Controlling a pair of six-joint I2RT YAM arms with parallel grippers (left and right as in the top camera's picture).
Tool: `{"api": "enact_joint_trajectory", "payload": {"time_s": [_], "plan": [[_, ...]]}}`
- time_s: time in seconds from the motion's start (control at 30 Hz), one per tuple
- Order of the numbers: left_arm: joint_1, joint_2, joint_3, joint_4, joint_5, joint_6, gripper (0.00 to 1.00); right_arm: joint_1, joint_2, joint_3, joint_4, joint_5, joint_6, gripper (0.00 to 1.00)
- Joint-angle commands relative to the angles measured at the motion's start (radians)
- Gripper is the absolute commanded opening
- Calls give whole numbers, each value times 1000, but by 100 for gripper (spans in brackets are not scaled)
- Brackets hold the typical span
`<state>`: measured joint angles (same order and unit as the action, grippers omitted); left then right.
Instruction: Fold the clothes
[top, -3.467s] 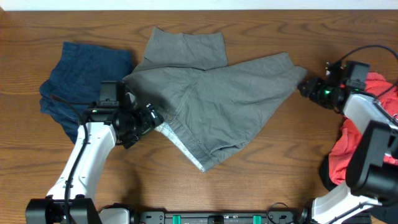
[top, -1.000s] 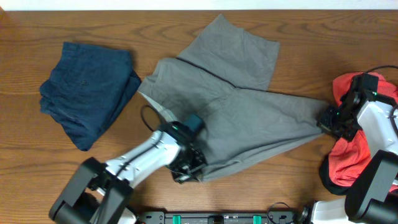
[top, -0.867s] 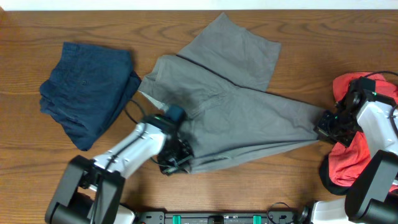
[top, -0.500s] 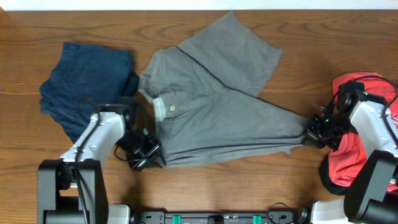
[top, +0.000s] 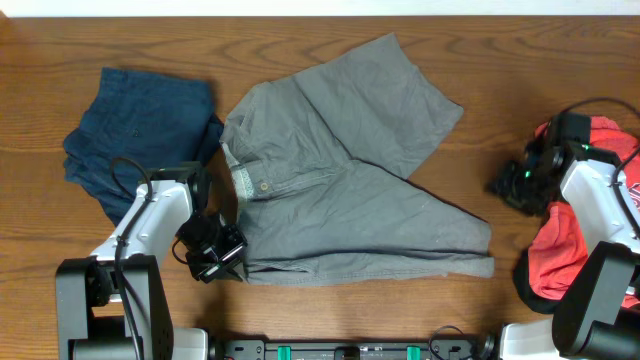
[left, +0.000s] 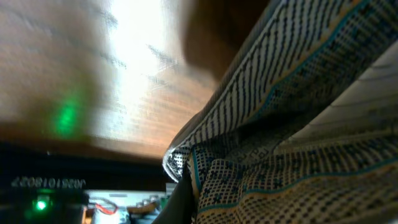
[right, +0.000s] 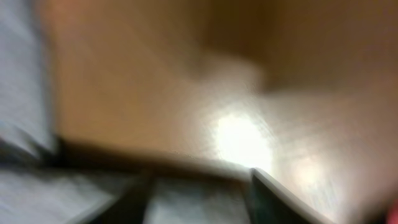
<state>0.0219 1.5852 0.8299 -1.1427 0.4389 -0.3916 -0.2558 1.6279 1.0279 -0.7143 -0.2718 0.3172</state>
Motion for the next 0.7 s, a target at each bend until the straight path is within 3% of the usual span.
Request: {"api": "enact_joint_trajectory", "payload": {"time_s": [0.0, 0.07, 0.13, 0.27, 0.43, 0.67], "plan": [[5, -7, -5, 16, -33, 10, 12, 4, 2, 34, 136, -127, -18, 75], [5, -7, -5, 29, -33, 10, 17, 14, 10, 34, 218, -135, -27, 73], [5, -7, -5, 40, -33, 10, 35, 32, 30, 34, 270, -136, -26, 73], [5, -7, -6, 54, -33, 10, 52, 85, 105, 34, 348, -137, -18, 75], [5, -7, -6, 61, -33, 10, 53, 158, 249, 34, 485, -154, 6, 77], [5, -7, -8, 62, -33, 10, 53, 210, 408, 34, 777, -148, 145, 75]]}}
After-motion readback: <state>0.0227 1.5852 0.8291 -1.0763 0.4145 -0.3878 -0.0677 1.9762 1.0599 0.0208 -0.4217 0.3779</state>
